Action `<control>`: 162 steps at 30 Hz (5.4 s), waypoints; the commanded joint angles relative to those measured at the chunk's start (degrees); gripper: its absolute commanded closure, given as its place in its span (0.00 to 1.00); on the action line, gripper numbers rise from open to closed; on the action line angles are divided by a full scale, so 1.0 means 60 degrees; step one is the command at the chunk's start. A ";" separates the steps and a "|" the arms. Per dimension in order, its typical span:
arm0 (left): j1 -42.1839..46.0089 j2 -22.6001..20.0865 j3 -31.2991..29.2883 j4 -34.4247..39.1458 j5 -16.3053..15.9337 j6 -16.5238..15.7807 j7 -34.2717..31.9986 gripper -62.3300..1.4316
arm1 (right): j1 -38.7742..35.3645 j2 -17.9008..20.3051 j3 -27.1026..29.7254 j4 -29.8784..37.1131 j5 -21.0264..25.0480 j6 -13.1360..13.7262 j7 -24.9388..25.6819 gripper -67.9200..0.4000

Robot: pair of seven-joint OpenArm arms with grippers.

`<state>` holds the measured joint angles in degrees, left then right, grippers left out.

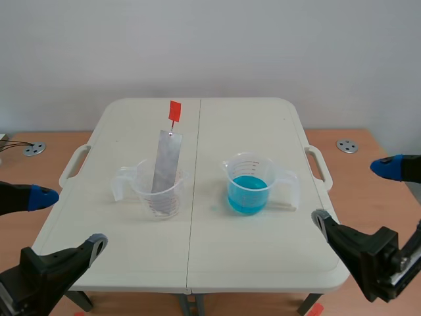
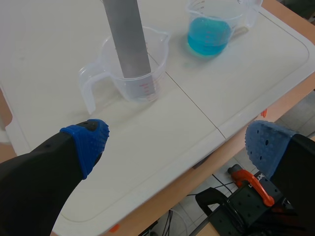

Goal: Hold the metal plate by the orange handle, dip it into the blue solution, take it out and point at it, then put the plate back in the beaker on the left.
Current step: 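Lift the metal plate out of the left beaker, then move the plate over the blue solution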

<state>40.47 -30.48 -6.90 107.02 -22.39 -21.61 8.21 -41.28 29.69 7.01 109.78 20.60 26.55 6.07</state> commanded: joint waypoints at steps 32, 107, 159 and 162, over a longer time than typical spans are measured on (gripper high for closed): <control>0.3843 0.0022 -0.2149 0.0095 -0.0029 -0.0022 -0.0182 0.94 | 0.7078 -0.1428 -0.3384 -0.4779 0.1009 0.0557 -0.0572 0.04; 0.4521 0.0018 -0.2426 0.0091 0.0193 -0.0022 -0.0113 0.94 | 1.3041 -0.5217 -0.6371 -1.1683 0.0863 0.0550 -0.1002 0.76; 0.4517 0.0018 -0.2426 0.0091 0.0186 -0.0025 -0.0142 0.94 | 1.0528 -0.4517 -0.6105 -0.7377 0.0685 0.2696 -0.0102 0.97; 0.4517 0.0018 -0.2426 0.0091 0.0186 -0.0025 -0.0142 0.94 | 1.0258 -0.4495 -0.5898 -0.6808 0.0419 0.2696 -0.0164 0.97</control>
<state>67.61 -30.50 -21.30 107.02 -20.86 -21.56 8.12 19.27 2.72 -28.88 67.77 22.79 42.04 4.38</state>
